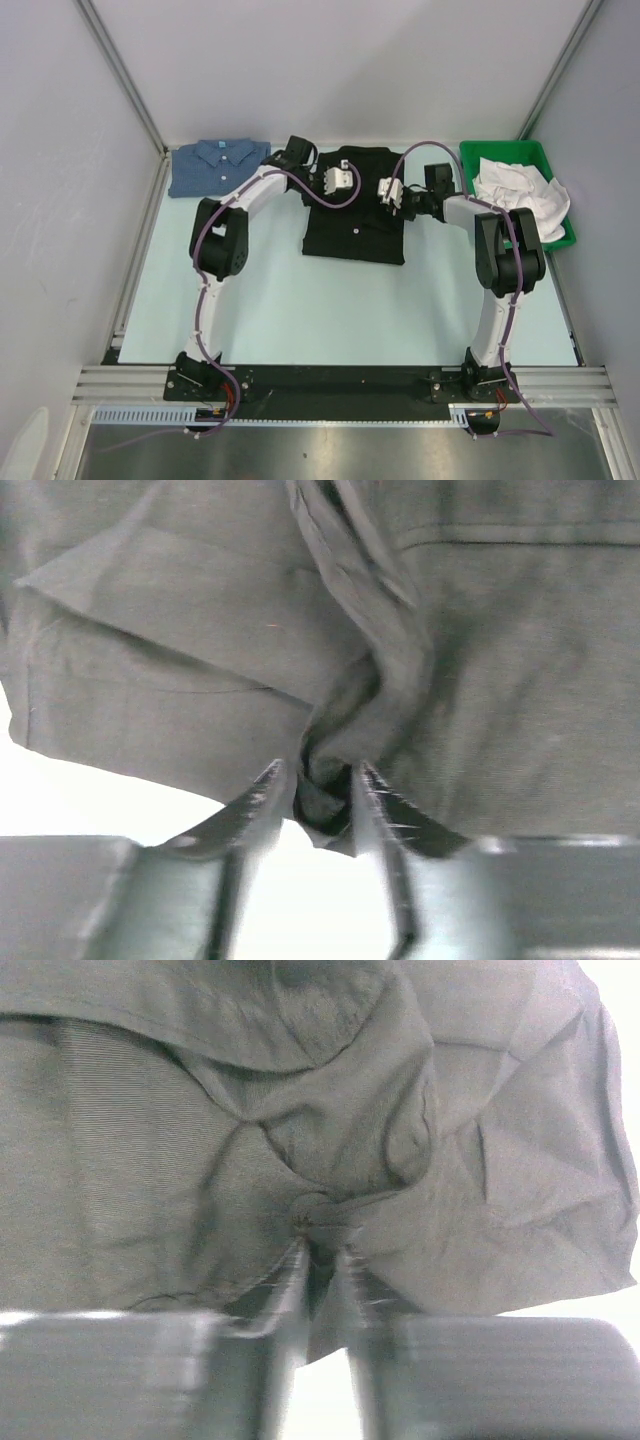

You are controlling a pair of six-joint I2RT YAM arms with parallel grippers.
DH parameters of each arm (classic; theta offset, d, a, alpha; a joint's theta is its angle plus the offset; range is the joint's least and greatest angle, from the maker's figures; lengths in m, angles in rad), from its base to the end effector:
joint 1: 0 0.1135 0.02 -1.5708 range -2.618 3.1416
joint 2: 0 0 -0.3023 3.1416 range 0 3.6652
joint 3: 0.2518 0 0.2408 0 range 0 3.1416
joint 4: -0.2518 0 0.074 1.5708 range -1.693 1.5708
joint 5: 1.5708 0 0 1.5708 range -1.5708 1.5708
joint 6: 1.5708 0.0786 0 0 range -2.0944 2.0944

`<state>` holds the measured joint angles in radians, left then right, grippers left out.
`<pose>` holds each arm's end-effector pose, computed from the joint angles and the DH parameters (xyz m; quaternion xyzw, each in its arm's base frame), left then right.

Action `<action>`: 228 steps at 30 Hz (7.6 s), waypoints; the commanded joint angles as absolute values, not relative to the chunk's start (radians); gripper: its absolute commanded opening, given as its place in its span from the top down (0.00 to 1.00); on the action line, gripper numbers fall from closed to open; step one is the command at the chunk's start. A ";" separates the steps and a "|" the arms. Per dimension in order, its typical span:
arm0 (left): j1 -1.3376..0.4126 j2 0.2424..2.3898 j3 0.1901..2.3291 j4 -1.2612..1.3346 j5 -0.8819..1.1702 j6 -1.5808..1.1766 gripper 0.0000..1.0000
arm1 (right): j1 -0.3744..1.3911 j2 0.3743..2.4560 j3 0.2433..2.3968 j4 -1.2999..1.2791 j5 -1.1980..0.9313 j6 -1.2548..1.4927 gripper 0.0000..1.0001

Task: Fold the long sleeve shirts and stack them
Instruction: Fold the shirt

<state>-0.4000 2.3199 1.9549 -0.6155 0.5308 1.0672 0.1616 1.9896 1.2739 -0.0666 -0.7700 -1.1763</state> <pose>0.4856 -0.2485 0.1899 0.6748 0.6347 -0.1452 0.3474 0.4361 0.1265 0.1900 -0.6438 0.5818 0.1301 0.4796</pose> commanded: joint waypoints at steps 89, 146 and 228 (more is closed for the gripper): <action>-0.262 2.039 1.517 -0.414 0.807 0.051 0.17 | 0.083 2.190 1.357 0.583 -0.924 0.989 1.00; -0.598 2.355 2.065 -0.383 0.157 -0.060 0.40 | 0.107 2.040 1.218 0.411 -0.816 0.770 0.88; -0.301 1.936 1.442 -0.304 0.764 -0.103 0.29 | 0.035 1.834 1.155 0.065 -0.792 0.346 0.50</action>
